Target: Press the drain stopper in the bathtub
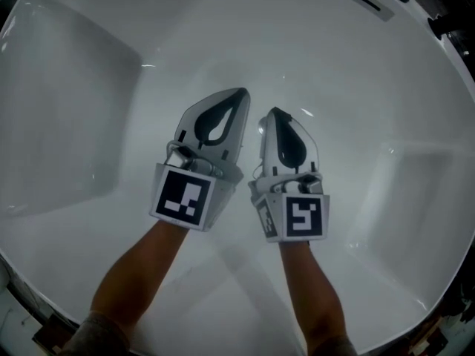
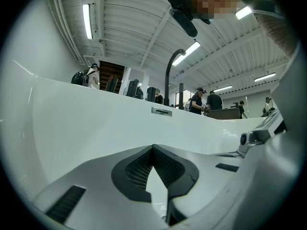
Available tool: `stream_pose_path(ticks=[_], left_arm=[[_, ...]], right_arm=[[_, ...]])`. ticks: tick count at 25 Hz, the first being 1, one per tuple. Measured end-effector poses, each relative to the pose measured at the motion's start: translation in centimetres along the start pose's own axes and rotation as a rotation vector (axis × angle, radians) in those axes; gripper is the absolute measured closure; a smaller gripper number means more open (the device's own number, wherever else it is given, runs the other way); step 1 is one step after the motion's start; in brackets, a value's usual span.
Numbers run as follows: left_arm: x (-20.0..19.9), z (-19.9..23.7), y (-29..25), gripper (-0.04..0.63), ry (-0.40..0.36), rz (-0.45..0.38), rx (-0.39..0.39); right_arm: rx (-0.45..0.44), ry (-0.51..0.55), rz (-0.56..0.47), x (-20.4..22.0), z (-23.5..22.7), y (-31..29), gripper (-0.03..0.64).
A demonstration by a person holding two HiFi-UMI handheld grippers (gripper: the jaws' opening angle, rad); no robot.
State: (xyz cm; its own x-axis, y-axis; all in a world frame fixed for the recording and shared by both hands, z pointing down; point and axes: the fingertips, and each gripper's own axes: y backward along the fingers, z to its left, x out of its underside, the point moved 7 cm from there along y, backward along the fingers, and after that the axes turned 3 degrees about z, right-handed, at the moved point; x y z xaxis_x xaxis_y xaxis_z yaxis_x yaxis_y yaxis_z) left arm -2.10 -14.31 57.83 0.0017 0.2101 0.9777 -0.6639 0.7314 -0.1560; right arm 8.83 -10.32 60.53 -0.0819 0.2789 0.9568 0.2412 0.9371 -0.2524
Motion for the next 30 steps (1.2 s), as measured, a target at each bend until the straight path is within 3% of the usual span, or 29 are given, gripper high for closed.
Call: stream_pose_path(ticks=[9, 25, 30], left_arm=[[2.7, 0.2, -0.2, 0.589, 0.006, 0.02, 0.011], [4.7, 0.5, 0.4, 0.589, 0.035, 0.051, 0.021], [5.3, 0.3, 0.5, 0.589, 0.04, 0.059, 0.026]], right_arm=[[-0.001, 0.001, 0.119, 4.9, -1.8, -1.7, 0.615], [0.046, 0.185, 0.779, 21.2, -7.8, -6.4, 0.615], [0.071, 0.162, 0.893, 23.5, -8.8, -6.5, 0.615]])
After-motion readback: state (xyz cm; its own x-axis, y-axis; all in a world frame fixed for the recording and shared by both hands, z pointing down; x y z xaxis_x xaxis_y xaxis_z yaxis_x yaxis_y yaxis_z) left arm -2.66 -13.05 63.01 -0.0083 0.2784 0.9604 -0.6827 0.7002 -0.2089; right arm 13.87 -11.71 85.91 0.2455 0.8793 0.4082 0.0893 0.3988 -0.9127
